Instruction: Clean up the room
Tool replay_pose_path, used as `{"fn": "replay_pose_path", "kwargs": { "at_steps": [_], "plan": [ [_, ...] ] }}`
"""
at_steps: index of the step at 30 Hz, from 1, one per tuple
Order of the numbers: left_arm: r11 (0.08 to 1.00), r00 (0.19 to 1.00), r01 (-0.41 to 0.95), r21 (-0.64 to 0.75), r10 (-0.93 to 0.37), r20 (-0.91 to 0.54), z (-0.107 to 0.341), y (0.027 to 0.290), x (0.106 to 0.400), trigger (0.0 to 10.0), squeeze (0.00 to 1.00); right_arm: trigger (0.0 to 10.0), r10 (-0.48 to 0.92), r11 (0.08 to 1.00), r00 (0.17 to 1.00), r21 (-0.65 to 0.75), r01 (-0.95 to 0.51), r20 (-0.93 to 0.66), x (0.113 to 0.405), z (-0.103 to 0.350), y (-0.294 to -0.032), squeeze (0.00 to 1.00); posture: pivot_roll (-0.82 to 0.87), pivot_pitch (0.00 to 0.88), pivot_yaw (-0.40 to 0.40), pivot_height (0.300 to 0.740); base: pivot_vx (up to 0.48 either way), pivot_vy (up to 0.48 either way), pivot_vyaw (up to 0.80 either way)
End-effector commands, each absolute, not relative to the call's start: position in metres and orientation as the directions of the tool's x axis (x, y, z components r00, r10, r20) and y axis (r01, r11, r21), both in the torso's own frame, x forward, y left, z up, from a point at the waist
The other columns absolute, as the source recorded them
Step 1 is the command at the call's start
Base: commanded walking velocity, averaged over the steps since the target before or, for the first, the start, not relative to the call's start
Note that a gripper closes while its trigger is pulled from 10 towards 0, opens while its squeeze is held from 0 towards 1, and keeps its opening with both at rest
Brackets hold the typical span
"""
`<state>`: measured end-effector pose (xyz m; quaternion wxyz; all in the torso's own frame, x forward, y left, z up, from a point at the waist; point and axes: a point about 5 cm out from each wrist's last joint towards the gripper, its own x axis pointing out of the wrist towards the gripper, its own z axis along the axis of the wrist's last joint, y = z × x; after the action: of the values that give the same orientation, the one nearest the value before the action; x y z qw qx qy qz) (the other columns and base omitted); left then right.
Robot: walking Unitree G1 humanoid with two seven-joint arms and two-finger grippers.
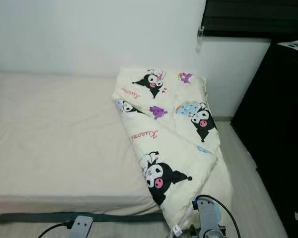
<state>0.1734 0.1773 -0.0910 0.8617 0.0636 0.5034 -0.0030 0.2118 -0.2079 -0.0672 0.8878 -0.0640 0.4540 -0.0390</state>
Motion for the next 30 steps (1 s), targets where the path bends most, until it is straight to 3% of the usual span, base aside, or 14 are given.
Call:
{"fn": "replay_pose_path", "kwargs": {
  "at_steps": [1,13,19,25,27,30],
  "plan": [
    [0.991,0.482,0.079,0.108,0.057,-0.874,-0.093,0.178,0.170,10.0,0.00,10.0,-0.131,0.987,0.575,-0.160,0.000,-0.808,0.208,-0.069,-0.210,0.00,-0.08,0.079,-0.035,0.740,0.315,0.000,0.00],
    [0.992,0.490,0.082,0.099,0.046,-0.870,-0.092,0.176,0.170,10.0,0.00,10.0,-0.132,0.987,0.573,-0.162,-0.002,-0.809,0.207,-0.069,-0.210,0.00,-0.08,0.076,-0.035,0.740,0.286,0.000,0.00],
    [0.993,0.496,0.074,0.095,0.046,-0.867,-0.092,0.176,0.171,10.0,0.00,10.0,-0.158,0.986,0.570,-0.164,0.040,-0.806,0.206,-0.069,-0.214,0.00,-0.08,0.082,-0.034,0.740,0.000,0.000,0.00],
    [0.994,0.490,0.066,0.089,0.046,-0.871,-0.093,0.176,0.169,10.0,0.00,10.0,-0.266,0.964,0.562,-0.218,0.154,-0.783,0.207,-0.064,-0.235,0.00,-0.07,0.090,-0.033,0.731,0.000,0.000,0.00],
    [0.994,0.486,0.060,0.089,0.049,-0.873,-0.094,0.177,0.167,10.0,0.00,10.0,-0.341,0.938,0.587,-0.226,0.261,-0.735,0.215,-0.052,-0.256,0.00,-0.08,0.094,-0.030,0.721,0.000,0.000,0.00],
    [0.994,0.484,0.058,0.091,0.051,-0.874,-0.094,0.179,0.166,10.0,0.00,10.0,-0.370,0.925,0.609,-0.218,0.311,-0.701,0.222,-0.043,-0.268,0.00,-0.08,0.095,-0.029,0.716,0.000,0.000,0.00]
  ]
}}
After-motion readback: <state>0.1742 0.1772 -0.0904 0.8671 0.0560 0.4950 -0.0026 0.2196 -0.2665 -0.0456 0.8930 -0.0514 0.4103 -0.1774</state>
